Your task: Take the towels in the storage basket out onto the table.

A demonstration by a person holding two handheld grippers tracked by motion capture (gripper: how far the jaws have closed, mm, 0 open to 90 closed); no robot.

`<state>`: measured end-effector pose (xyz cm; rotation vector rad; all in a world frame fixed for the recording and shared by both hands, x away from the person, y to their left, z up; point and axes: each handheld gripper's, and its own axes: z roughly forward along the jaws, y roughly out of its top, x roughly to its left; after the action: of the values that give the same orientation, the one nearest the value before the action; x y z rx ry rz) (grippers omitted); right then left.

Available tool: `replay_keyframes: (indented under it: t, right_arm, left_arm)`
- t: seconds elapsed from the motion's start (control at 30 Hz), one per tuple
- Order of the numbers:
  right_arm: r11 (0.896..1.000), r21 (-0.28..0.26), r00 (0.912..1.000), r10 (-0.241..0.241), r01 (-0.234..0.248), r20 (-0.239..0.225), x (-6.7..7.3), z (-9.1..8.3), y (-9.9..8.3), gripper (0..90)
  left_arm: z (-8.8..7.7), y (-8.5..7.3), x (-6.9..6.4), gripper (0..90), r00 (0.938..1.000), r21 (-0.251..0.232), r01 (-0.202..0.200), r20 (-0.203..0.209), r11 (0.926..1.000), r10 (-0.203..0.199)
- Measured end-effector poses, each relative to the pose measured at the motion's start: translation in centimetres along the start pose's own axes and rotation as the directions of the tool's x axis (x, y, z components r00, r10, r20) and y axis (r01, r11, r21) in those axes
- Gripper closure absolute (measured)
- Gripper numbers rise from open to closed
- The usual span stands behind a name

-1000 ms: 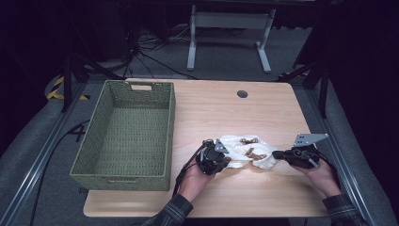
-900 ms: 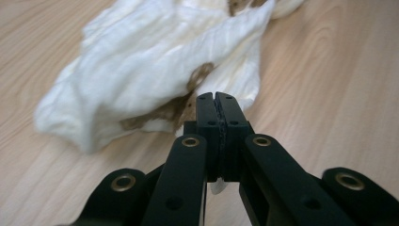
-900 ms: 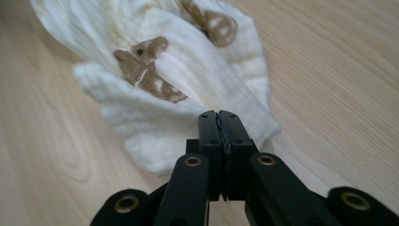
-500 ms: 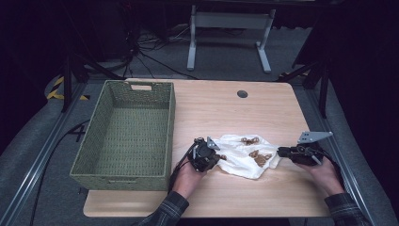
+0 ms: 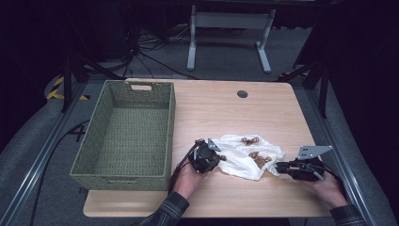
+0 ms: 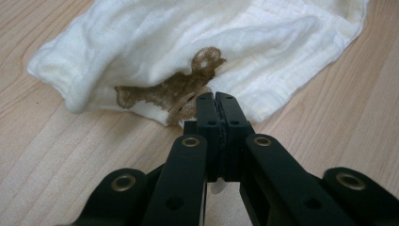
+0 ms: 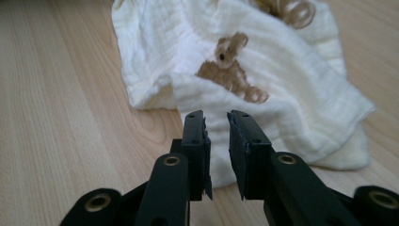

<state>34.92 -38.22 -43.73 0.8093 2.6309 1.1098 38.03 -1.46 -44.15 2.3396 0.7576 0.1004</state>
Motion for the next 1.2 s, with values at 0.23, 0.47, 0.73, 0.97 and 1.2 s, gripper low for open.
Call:
replay_keyframes:
  t: [0.23, 0.47, 0.73, 0.97, 1.2]
  right_arm:
    - [0.997, 0.073, 0.9994, -0.031, 0.032, -0.013, 0.0, 1.4, -0.4, 74.6]
    - [0.997, 0.063, 0.999, -0.038, 0.039, -0.024, 0.0, 0.8, -0.5, 87.8]
    - [0.999, 0.032, 0.9976, -0.028, 0.03, -0.063, 0.5, -0.8, -1.5, 88.0]
    - [1.0, 0.004, 0.9959, -0.017, 0.018, -0.089, 1.2, -2.2, -2.8, 88.3]
    - [0.999, 0.014, 0.99, -0.028, 0.03, -0.139, 2.4, -2.5, -3.8, 87.7]
  left_arm:
    - [-0.3, -0.2, -0.1, 89.6, 0.9999, 0.007, -0.001, 0.01, 1.0, 0.001]
    - [-1.2, -0.6, -0.8, 89.6, 0.9994, -0.009, 0.019, 0.028, 0.9998, -0.018]
    - [-2.0, -1.9, -2.9, 89.6, 0.9993, 0.013, 0.003, 0.038, 0.9999, -0.004]
    - [-3.1, -3.3, -3.4, 89.6, 0.9993, 0.007, 0.03, 0.021, 0.9995, -0.03]
    - [-3.9, -4.8, -3.9, 89.1, 0.9987, 0.028, 0.043, 0.027, 0.9987, -0.044]
